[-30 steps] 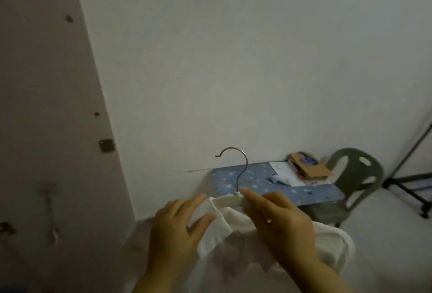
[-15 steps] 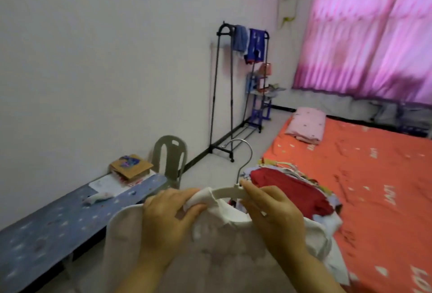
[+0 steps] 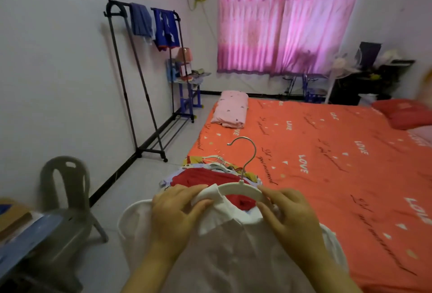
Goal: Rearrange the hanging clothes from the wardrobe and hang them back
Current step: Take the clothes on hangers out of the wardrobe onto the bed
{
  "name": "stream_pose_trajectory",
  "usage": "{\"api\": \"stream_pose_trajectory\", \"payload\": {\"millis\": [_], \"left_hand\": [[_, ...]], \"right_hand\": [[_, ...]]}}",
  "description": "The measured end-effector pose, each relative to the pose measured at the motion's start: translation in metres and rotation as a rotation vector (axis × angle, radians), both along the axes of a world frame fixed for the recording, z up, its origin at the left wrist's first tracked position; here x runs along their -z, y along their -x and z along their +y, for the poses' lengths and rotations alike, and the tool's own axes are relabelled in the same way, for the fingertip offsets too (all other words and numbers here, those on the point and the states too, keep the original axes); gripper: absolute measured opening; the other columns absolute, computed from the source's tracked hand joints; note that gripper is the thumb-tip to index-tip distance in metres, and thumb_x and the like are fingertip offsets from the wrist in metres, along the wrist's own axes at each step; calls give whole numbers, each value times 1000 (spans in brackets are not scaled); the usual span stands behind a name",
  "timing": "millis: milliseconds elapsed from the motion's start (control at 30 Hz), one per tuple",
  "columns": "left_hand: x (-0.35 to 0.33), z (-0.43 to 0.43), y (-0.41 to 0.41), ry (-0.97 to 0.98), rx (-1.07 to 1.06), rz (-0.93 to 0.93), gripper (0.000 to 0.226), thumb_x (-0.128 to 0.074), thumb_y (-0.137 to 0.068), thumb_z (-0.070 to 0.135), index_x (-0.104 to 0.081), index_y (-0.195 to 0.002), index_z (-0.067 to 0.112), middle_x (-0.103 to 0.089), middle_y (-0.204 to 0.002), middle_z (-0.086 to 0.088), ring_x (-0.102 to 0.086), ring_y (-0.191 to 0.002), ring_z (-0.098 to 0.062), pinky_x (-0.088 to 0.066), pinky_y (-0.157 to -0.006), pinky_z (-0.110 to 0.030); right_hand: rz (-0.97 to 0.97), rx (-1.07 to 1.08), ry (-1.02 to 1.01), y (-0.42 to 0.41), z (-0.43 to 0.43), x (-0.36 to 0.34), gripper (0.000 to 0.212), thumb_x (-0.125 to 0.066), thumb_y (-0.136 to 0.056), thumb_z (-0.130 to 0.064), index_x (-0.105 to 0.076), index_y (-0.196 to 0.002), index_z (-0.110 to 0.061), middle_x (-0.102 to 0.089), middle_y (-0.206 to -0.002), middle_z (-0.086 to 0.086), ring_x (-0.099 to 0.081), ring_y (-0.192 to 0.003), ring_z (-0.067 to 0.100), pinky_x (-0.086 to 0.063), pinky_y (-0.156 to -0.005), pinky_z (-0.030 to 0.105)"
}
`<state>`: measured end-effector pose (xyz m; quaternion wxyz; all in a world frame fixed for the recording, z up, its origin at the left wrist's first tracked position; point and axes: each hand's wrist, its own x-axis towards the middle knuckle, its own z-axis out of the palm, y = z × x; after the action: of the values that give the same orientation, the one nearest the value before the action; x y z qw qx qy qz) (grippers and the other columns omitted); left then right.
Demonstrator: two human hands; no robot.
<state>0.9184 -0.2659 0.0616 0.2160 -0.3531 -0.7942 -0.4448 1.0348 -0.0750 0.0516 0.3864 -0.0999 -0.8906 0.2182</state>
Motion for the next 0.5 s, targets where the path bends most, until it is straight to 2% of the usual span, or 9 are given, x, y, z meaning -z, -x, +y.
{"api": "stream_pose_trajectory", "payload": {"millis": [100, 167, 233, 333, 367, 500], "left_hand": [[12, 34, 42, 4, 62, -4, 33, -56, -76, 48, -74, -94, 25, -70, -80, 9, -63, -72, -14, -50, -64, -47], [21, 54, 74, 14, 79, 6, 35, -56, -77, 48, -74, -94, 23, -71, -81, 8, -63, -73, -16, -50, -64, -48], [25, 70, 109, 21, 79, 10, 38, -55, -77, 49, -75, -92, 21, -71, -83, 6, -64, -74, -17, -50, -65, -49], [33, 89, 157, 57, 68, 11, 39, -54, -77, 48, -75, -92, 19, -71, -83, 4, -65, -75, -18, -51, -65, -47], [37, 95, 172, 69, 67, 15, 38, -53, -77, 48, -75, -92, 20, -71, -82, 4, -64, -75, -18, -51, -65, -47], [49, 116, 226, 136, 48, -15, 38, -51, -78, 48, -75, -92, 22, -69, -78, 5, -63, -72, -19, -49, -63, -47]], "right_hand": [[-57, 71, 28, 33, 30, 9, 24, -79, -73, -15, -74, -96, -16, -62, -75, 0, -57, -71, 21, -36, -61, 19], [-94, 98, 52, 60, 47, 15, 22, -80, -71, -10, -74, -92, -15, -63, -76, 1, -58, -73, 22, -37, -63, 23], [-127, 105, 81, 91, 60, 19, 18, -78, -74, -12, -73, -91, -15, -63, -79, -1, -58, -74, 20, -37, -64, 22], [-172, 111, 97, 139, 77, 26, 13, -75, -77, -14, -72, -90, -15, -56, -79, -8, -51, -71, 9, -31, -59, 11], [-188, 112, 100, 154, 82, 29, 12, -75, -77, -14, -71, -89, -15, -55, -79, -9, -49, -70, 7, -31, -58, 12], [-242, 89, 151, 209, 104, 44, 9, -73, -80, -14, -69, -88, -12, -50, -81, -12, -47, -72, 6, -32, -65, 9]]}}
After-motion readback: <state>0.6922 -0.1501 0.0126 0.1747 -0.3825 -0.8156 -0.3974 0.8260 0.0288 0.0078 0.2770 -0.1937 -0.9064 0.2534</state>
